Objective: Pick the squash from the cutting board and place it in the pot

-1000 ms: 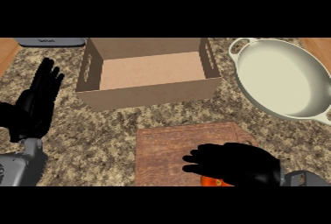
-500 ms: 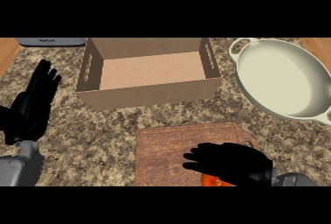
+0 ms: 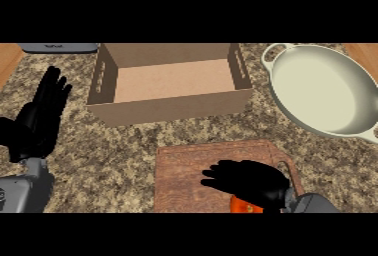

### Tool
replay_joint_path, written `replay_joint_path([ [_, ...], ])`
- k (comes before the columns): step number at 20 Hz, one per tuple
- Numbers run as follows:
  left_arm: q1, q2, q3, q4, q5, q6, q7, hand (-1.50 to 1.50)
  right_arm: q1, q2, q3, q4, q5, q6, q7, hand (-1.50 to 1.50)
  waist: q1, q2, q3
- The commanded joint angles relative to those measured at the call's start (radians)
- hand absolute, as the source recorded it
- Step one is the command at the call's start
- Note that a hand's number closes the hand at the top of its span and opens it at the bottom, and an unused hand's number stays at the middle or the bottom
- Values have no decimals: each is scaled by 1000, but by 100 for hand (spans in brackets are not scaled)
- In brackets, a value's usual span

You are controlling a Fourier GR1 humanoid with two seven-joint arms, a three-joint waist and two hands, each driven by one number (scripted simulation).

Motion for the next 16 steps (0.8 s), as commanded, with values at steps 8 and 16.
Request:
replay_joint_path([
  [8, 8, -42, -3, -34, -40, 1, 10, 0, 2, 13, 52, 77, 163, -120, -209, 150, 0, 0, 0],
  [16, 29, -46, 28, 1, -40, -16, -7, 0, 227, -146, -18, -128, 167, -127, -234, 150, -19, -4, 0],
])
